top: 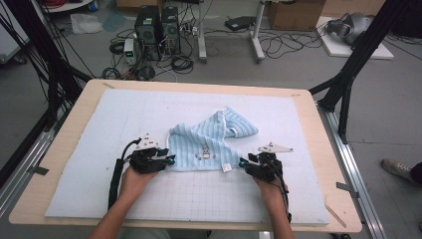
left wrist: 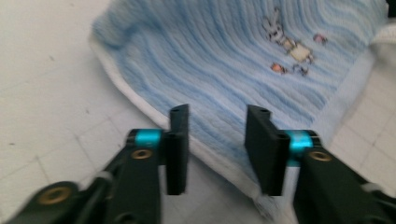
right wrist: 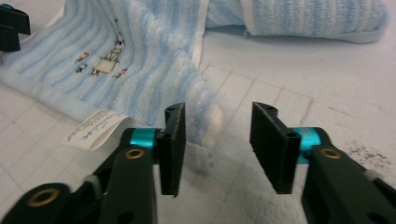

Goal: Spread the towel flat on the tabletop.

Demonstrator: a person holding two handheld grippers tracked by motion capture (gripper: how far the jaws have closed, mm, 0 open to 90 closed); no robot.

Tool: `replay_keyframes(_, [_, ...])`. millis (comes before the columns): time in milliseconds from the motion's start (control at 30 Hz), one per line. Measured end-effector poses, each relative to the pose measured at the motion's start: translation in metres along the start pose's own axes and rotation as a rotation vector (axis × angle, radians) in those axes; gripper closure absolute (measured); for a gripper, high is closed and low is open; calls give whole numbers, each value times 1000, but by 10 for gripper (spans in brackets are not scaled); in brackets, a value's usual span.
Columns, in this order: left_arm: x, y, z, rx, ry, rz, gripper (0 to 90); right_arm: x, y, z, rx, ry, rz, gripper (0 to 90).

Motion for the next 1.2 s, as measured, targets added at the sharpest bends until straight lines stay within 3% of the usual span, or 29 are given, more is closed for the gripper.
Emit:
replay_keyframes(33, [-1,2,-3,-4,33,15,765,-3,4,4,1,-19,28,634])
replay_keyframes(67, [-1,3,-7,11,88,31,789,-4,7,6,2,-33,41,655])
replay_keyframes(100, [-1,3,-7,11,88,31,846,-4,7,6,2,-33,41,655])
replay_keyframes(133, [-1,3,-7,3,77,32,860,-5,8,8,3,-50,42,731])
replay_keyframes(233, [-2,1,-7,-3,61,37,875,-5,8,10,23,-50,47,817])
replay_keyframes(267, [-2,0,-8,-11,45,36,879,-6,6,13,32,-71,52,841])
replay_keyframes(500, [-15,-24,-20,-75,-8,27,880,-17,-15,22,76,-97,53,842])
replay_keyframes(633, [-24,-41,-38,-138,1,30,880,-30,-40,37,111,-122,58,843])
replay_keyframes(700, [-26,-44,-43,-148,5,30,880,-34,-51,42,121,-130,57,843])
replay_keyframes(767, [-32,-52,-54,-186,10,30,879,-40,-62,46,125,-125,56,842])
replay_keyframes(933, [-38,-59,-70,-231,29,34,878,-57,-86,53,133,-117,58,839])
replay_keyframes(1000, [-38,-61,-73,-232,44,19,852,-62,-91,52,131,-118,59,795])
replay_keyframes(1033, [-38,-61,-73,-232,44,19,768,-63,-92,51,126,-120,52,726])
replay_keyframes(1100, [-31,-59,-63,-172,15,-36,540,-57,-93,47,109,-93,3,548])
replay_keyframes(1167, [-27,-59,-58,-162,0,-64,470,-43,-94,41,86,-54,-84,432])
replay_keyframes(1200, [-24,-60,-53,-148,-8,-85,470,-43,-94,41,86,-54,-84,432])
Point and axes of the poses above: each handheld gripper's, and its own axes: y roughly forward along the jaws, x roughly out of its top, z roughly to its left, the point moved 5 cm from there along y, roughly forward along the jaws, and after that the axes turned 9 degrees about -z, right-handed, at the moved point
